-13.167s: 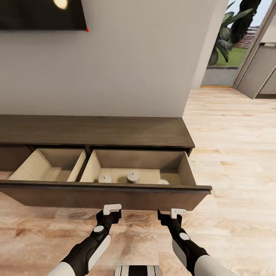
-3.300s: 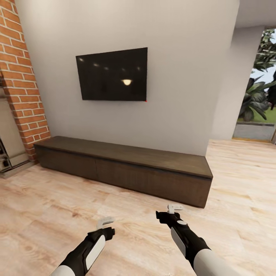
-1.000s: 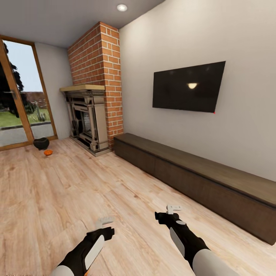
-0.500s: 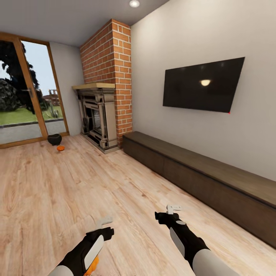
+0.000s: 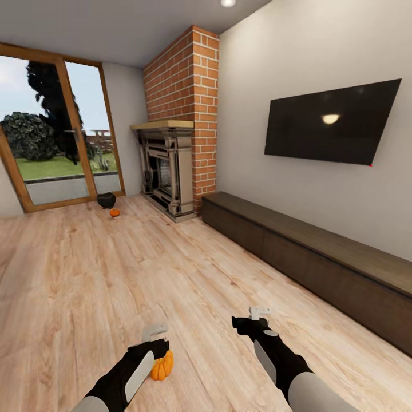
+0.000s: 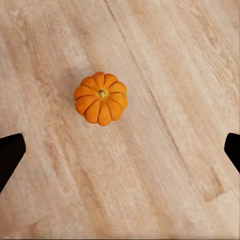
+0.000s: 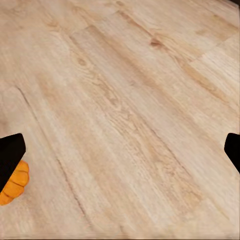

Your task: Place each of the two pumpkins and all three candles from the living room inside a cabinet in the living room (use any cabinet), then make sure every cabinet is closed, and position the cauldron so it is next to a table in the living room.

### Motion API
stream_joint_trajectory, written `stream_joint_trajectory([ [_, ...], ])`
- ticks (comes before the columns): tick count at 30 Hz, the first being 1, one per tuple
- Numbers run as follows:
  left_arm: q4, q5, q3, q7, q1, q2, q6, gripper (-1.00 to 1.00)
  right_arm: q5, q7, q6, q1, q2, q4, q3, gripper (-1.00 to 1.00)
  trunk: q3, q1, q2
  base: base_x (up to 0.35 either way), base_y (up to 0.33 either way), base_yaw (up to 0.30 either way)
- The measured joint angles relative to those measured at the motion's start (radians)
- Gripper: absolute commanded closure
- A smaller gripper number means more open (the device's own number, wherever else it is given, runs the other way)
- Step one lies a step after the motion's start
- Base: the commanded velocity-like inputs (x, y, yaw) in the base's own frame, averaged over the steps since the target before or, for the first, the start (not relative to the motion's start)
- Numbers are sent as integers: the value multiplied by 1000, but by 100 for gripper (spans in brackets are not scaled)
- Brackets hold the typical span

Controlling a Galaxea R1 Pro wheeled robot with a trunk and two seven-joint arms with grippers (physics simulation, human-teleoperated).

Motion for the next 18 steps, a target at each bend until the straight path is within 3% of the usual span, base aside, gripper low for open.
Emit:
stream_joint_trajectory([
  [7, 1, 0, 0, -1, 0, 0, 0, -100, 1, 0, 0, 0, 4, 0, 1, -100, -2, 0, 0, -239, 224, 69],
  [18, 1, 0, 2, -1, 0, 1, 0, -100, 1, 0, 1, 0, 4, 0, 1, -100, -2, 0, 0, -235, 232, 256],
])
